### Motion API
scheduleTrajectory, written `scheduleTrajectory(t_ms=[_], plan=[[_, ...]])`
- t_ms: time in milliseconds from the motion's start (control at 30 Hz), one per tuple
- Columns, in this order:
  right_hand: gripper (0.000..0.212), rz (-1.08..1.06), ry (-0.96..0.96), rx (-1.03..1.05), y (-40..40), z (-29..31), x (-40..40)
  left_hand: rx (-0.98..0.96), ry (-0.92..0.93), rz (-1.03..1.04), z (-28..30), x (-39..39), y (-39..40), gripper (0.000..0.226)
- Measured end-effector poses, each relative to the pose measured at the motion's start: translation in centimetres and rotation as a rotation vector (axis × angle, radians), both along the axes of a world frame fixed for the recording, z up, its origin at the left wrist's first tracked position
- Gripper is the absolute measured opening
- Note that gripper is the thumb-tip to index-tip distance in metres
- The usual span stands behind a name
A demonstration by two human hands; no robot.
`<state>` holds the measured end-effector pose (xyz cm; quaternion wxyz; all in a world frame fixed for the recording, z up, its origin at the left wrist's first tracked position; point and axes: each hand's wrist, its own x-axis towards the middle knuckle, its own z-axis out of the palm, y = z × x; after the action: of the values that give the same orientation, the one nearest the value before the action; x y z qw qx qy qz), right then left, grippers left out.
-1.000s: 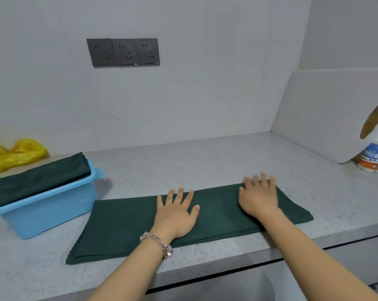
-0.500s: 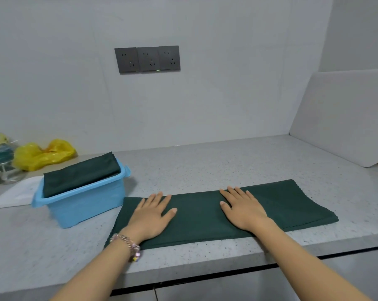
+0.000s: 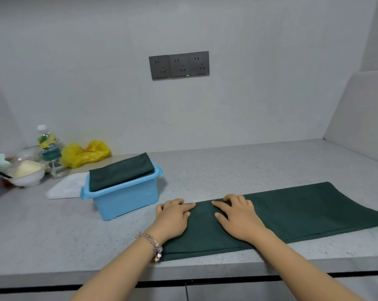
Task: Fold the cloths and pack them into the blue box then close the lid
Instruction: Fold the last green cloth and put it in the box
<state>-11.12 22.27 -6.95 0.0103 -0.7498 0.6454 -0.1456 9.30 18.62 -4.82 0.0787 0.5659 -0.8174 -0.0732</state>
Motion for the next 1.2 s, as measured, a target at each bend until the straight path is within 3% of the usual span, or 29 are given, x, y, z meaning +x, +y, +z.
scheduleTrajectory(t_ms=[67, 167, 300, 400, 533, 633, 700, 767, 833, 933, 1067, 1133, 1200], plan=[[0.048, -0.032, 0.011, 0.005, 0.1, -0.1, 0.2, -0.058, -0.05, 0.031, 0.9, 0.6, -0.6, 0.04], [0.049, -0.058, 0.026, 0.068, -0.2, 0.3, 0.2, 0.007, -0.151, 0.106, 2.9, 1.1, -1.5, 0.037], [0.053, -0.05, -0.008, 0.25, -0.2, 2.0, 0.2, 0.139, -0.092, 0.131, 5.3, 1.6, -1.9, 0.034], [0.071, 0.008, -0.052, 0.426, 0.0, 3.4, -0.9, 0.336, 0.162, 0.145, 7.4, 2.1, -2.0, 0.027], [0.112, 0.09, 0.001, 0.589, 0.1, 4.8, -1.6, 0.426, 0.632, 0.155, 9.5, 1.8, -1.9, 0.017], [0.121, 0.171, -0.057, 0.61, 0.6, 4.8, -2.2, 0.515, 0.949, 0.158, 10.4, 0.0, -1.3, 0.018], [0.109, 0.191, -0.344, 0.568, 1.3, 4.5, -3.1, 0.558, 1.11, 0.172, 10.9, -1.5, -0.8, 0.018], [0.075, 0.137, -0.721, 0.393, 2.2, 4.4, -4.3, 0.626, 1.237, 0.18, 11.3, -3.2, -0.3, 0.016], [0.04, 0.009, -0.982, 0.169, 2.7, 4.3, -5.7, 0.685, 1.327, 0.167, 11.5, -5.5, 0.2, 0.015], [0.028, -0.157, -1.322, 0.115, 3.6, 5.0, -7.1, 0.694, 1.343, 0.14, 10.6, -9.5, 0.8, 0.009], [0.046, -0.345, -1.362, 0.16, 5.5, 6.3, -8.8, 0.718, 1.29, 0.159, 8.2, -14.2, 1.1, 0.02], [0.053, -0.374, -1.207, 0.217, 6.3, 6.3, -9.5, 0.749, 1.264, 0.137, 6.7, -15.9, 1.5, 0.016], [0.045, -0.355, -1.001, 0.244, 7.0, 5.9, -10.0, 0.757, 1.258, 0.122, 5.3, -17.0, 1.7, 0.013]])
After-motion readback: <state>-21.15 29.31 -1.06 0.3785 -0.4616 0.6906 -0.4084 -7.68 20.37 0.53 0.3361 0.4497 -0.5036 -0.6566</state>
